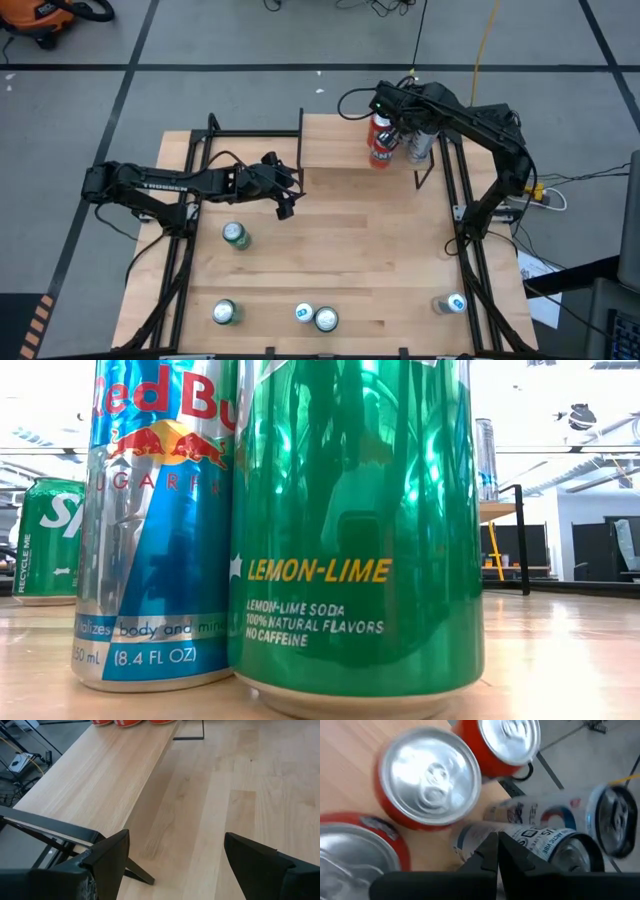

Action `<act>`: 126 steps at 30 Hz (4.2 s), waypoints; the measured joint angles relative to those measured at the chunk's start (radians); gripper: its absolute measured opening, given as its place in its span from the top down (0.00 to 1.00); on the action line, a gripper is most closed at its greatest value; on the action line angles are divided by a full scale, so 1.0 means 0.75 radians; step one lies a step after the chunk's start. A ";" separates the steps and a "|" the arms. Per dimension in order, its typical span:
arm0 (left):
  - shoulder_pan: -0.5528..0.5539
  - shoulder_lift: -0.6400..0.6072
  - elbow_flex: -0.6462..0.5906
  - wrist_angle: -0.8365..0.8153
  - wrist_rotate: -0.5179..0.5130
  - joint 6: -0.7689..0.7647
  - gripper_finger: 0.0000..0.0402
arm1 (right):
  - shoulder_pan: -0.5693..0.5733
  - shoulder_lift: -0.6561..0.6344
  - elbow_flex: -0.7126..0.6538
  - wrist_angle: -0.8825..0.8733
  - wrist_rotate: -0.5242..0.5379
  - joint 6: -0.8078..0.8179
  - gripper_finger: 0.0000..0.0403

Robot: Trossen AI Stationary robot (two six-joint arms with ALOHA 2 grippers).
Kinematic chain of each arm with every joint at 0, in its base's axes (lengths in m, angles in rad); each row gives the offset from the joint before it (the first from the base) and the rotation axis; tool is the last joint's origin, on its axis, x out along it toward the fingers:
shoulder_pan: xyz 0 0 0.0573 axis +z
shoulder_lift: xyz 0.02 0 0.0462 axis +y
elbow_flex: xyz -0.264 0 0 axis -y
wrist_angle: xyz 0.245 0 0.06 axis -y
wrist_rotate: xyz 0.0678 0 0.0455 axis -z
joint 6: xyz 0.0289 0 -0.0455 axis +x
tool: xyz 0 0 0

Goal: Place canned beverage on shelf
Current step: Adjust the white blue soda can on the shelf, then put the top blue soda can on the shelf

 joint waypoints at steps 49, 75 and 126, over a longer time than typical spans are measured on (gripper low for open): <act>0.151 -0.347 -0.031 -0.700 -0.249 -0.321 0.21 | 0.376 -0.432 -0.392 0.975 -0.701 -0.078 0.49; 0.466 -0.375 -0.161 -0.510 0.101 -0.115 0.00 | 0.731 -0.833 -1.359 2.021 -0.570 0.055 0.40; 0.255 -0.468 -0.271 -0.367 0.146 -0.219 0.45 | 1.170 -0.676 -1.361 2.002 0.356 -0.039 0.40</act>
